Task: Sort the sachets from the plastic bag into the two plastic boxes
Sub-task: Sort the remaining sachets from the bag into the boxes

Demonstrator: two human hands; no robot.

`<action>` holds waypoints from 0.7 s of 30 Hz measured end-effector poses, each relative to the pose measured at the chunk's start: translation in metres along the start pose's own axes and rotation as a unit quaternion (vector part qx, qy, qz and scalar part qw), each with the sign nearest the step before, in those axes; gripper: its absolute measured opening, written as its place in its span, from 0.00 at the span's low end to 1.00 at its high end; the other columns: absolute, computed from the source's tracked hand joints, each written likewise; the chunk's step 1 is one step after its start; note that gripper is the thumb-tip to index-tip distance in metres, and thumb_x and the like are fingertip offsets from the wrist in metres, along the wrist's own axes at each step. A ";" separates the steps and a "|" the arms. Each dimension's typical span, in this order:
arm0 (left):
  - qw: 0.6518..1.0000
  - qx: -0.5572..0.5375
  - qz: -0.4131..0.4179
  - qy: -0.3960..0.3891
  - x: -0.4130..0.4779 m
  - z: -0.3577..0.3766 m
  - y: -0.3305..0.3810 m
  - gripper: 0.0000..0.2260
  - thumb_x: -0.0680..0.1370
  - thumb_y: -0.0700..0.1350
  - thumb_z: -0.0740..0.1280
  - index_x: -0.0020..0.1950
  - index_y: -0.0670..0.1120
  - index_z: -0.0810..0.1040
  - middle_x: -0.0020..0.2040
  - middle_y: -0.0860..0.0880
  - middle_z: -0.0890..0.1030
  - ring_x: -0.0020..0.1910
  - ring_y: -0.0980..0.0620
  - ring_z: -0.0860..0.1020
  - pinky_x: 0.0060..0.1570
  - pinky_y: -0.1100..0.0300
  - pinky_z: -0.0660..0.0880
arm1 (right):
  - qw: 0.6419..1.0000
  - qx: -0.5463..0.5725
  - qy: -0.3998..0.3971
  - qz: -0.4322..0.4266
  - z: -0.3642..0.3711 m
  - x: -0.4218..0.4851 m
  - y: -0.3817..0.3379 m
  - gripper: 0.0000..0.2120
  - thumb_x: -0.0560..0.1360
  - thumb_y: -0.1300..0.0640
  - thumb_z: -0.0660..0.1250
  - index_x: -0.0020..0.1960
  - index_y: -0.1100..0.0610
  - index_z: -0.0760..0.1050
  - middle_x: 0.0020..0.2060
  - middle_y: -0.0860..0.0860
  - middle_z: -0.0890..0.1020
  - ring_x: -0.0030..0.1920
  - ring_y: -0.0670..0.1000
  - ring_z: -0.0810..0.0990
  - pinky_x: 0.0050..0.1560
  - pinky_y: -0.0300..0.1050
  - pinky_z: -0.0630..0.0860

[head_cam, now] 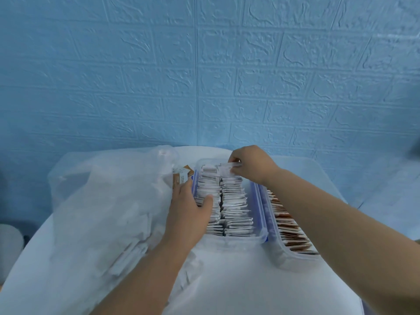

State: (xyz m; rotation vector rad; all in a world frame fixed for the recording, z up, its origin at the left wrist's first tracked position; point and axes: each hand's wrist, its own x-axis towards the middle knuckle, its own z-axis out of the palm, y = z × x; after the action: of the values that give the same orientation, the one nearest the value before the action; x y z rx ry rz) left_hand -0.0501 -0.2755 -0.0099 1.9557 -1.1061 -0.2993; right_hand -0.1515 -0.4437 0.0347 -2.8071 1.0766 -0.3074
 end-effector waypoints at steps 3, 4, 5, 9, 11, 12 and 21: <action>1.000 -0.001 0.000 -0.002 0.000 0.000 0.000 0.21 0.77 0.48 0.63 0.68 0.44 0.67 0.65 0.47 0.68 0.64 0.50 0.66 0.59 0.61 0.63 | 1.000 -0.007 0.016 -0.001 0.004 0.000 0.000 0.10 0.72 0.60 0.67 0.52 0.57 0.80 0.50 0.53 0.76 0.51 0.54 0.76 0.47 0.42 0.69; 1.000 0.001 -0.002 -0.004 0.000 0.000 0.000 0.20 0.77 0.49 0.63 0.67 0.43 0.68 0.64 0.47 0.69 0.63 0.50 0.67 0.59 0.60 0.63 | 1.000 -0.013 0.017 0.004 0.004 0.000 0.000 0.10 0.72 0.60 0.67 0.53 0.56 0.80 0.50 0.53 0.76 0.52 0.53 0.75 0.47 0.42 0.69; 1.000 0.003 -0.006 -0.005 0.000 0.000 0.000 0.20 0.77 0.49 0.63 0.66 0.43 0.68 0.64 0.47 0.69 0.63 0.49 0.67 0.59 0.59 0.64 | 1.000 -0.022 0.012 0.009 0.005 0.000 0.000 0.10 0.72 0.59 0.67 0.53 0.56 0.80 0.50 0.52 0.76 0.52 0.53 0.75 0.46 0.42 0.68; 1.000 0.000 -0.011 -0.015 0.000 -0.001 0.000 0.19 0.77 0.49 0.63 0.65 0.42 0.69 0.63 0.46 0.69 0.62 0.49 0.68 0.57 0.59 0.65 | 0.998 -0.055 -0.030 0.020 0.002 0.002 0.001 0.12 0.72 0.54 0.69 0.55 0.52 0.79 0.50 0.49 0.80 0.54 0.51 0.75 0.49 0.43 0.71; 1.000 -0.017 -0.005 -0.024 0.001 -0.003 0.000 0.19 0.78 0.48 0.62 0.66 0.43 0.68 0.65 0.46 0.68 0.63 0.50 0.66 0.56 0.64 0.62 | 0.998 -0.037 -0.052 0.020 -0.002 0.001 0.003 0.13 0.73 0.53 0.69 0.56 0.52 0.79 0.50 0.48 0.81 0.55 0.50 0.75 0.53 0.43 0.72; 0.999 -0.025 -0.006 -0.029 0.000 -0.004 0.001 0.20 0.78 0.48 0.62 0.69 0.44 0.66 0.67 0.48 0.66 0.65 0.52 0.65 0.55 0.68 0.59 | 0.998 -0.023 -0.061 0.018 -0.005 0.001 0.003 0.13 0.73 0.53 0.69 0.57 0.52 0.79 0.51 0.48 0.81 0.55 0.49 0.76 0.54 0.43 0.72; 0.999 -0.031 0.003 -0.033 -0.002 -0.003 -0.001 0.23 0.79 0.48 0.61 0.73 0.48 0.61 0.71 0.50 0.62 0.70 0.55 0.60 0.59 0.69 0.56 | 0.998 -0.012 -0.063 0.016 -0.010 0.005 0.003 0.08 0.73 0.61 0.68 0.50 0.54 0.83 0.46 0.49 0.84 0.51 0.49 0.79 0.53 0.42 0.73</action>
State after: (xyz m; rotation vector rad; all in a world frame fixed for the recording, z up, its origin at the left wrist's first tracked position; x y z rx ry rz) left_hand -0.0485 -0.2717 -0.0093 1.8985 -1.1318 -0.3930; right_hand -0.1521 -0.4499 0.0449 -2.7843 1.1042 -0.1139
